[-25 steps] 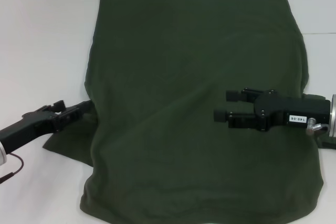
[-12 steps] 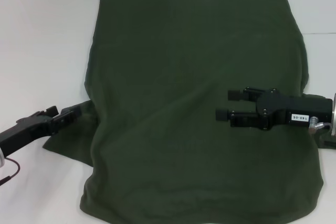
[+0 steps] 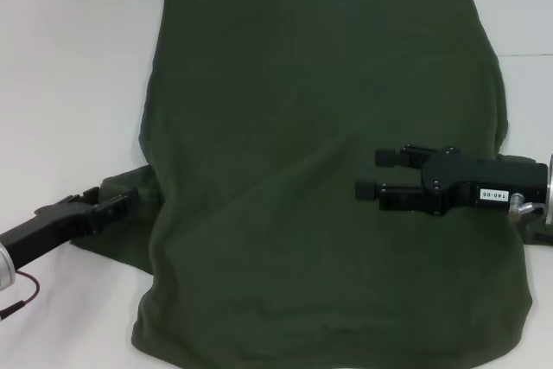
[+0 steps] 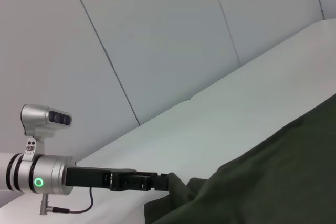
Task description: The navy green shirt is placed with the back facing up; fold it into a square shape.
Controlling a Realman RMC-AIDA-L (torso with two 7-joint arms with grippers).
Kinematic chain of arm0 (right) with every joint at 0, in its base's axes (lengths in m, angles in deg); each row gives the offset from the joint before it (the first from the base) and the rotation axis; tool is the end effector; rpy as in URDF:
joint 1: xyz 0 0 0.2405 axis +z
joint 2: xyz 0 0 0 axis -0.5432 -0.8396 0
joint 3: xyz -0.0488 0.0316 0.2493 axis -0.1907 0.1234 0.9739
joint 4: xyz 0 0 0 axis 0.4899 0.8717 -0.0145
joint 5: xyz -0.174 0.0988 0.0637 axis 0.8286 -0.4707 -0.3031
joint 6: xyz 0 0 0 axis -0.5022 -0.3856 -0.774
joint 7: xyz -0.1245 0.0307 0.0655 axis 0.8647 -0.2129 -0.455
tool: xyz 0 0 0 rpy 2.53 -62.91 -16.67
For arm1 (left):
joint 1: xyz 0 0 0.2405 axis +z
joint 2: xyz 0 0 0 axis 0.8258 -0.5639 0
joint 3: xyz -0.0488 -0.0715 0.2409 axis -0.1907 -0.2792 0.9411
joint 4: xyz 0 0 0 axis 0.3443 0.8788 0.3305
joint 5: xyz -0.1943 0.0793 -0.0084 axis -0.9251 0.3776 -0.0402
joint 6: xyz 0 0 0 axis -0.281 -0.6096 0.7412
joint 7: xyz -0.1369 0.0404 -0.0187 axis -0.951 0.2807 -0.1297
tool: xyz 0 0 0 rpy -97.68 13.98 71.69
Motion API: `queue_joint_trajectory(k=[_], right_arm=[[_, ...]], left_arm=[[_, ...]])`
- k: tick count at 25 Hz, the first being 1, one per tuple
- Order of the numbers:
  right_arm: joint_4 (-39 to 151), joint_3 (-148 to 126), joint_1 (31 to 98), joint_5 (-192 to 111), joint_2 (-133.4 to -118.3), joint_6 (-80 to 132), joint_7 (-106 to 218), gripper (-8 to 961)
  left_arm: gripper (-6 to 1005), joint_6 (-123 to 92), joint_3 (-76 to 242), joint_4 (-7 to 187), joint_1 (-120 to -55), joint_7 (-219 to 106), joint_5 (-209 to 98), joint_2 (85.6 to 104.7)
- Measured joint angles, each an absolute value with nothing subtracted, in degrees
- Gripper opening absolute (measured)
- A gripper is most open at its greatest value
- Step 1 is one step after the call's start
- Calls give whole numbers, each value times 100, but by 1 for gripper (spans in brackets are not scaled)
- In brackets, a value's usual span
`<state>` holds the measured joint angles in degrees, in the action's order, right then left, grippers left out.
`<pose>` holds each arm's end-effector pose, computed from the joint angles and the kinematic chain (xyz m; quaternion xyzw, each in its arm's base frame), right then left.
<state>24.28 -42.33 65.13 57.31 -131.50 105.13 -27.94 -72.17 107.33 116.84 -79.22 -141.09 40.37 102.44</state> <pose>0.2552 0.3415 0.0007 -0.9130 0.2826 0.2691 0.1192 -0.3474 0.3208 -0.0137 -0.7789 -0.4689 -0.2680 0.3188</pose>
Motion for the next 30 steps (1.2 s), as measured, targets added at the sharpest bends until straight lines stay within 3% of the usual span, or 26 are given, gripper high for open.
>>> queue_joint_trajectory(k=[16,22,25,30], right_arm=[[2427,-4224,6480,5731,-13152,10513,-2793,899],[2424,-4224,6480,5730,-13163,10487,-2793,899],[2418,-4224,6480,5727,-13166,10487,-2793,899],[2415,-4225,6478,5701,-13168,10487,-2793,899]], left_arm=[[822,-7160,10751,11719,-7935,-14144,4045,10227],[646,-7156,10763,11733,-7957,-14145,4049,10223],[410,-7151,10748,11735,-7957,-14145,4044,10223],[163,-7133,10745,11737,-7964,-14136,4022,10223]])
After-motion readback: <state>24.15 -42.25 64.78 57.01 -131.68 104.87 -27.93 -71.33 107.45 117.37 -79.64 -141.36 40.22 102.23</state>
